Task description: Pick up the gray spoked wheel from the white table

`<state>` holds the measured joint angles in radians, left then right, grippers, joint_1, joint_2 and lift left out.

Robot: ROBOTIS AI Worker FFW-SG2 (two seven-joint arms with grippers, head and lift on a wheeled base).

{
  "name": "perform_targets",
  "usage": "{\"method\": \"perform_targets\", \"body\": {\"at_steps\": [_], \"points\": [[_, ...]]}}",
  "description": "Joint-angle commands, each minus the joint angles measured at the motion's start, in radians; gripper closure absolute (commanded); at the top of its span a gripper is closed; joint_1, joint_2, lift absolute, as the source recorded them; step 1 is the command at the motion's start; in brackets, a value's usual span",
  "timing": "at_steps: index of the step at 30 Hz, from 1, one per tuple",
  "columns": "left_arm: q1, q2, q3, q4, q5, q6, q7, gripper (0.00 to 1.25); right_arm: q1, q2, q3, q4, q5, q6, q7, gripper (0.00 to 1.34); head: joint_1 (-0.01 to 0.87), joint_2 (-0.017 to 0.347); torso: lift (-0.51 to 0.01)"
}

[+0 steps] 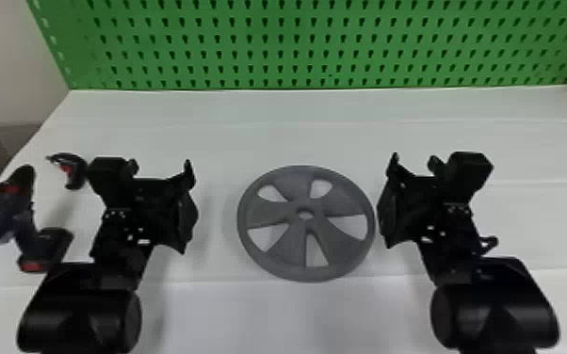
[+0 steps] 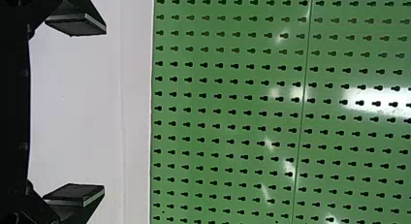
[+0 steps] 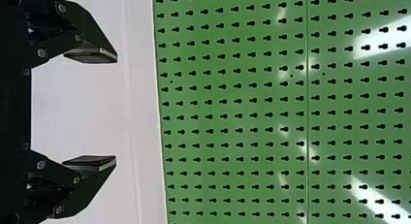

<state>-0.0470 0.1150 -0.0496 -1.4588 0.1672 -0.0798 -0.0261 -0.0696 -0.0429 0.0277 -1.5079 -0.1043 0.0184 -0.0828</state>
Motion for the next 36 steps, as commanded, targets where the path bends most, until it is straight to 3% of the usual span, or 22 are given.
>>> {"method": "perform_targets", "body": {"at_steps": [1, 28, 36], "points": [[0.001, 0.0, 0.0, 0.0, 0.0, 0.0, 0.0, 0.13, -0.002, 0.003, 0.0, 0.0, 0.0, 0.0, 0.0, 0.51, 0.767, 0.035, -0.107], [0.001, 0.0, 0.002, 0.0, 0.003, 0.0, 0.0, 0.13, -0.006, 0.003, 0.0, 0.0, -0.026, 0.011, 0.0, 0.51, 0.767, 0.035, -0.107], [0.001, 0.0, 0.004, 0.0, 0.003, 0.0, 0.0, 0.13, -0.024, 0.003, 0.001, -0.037, -0.031, 0.124, 0.0, 0.51, 0.767, 0.035, -0.107]]}}
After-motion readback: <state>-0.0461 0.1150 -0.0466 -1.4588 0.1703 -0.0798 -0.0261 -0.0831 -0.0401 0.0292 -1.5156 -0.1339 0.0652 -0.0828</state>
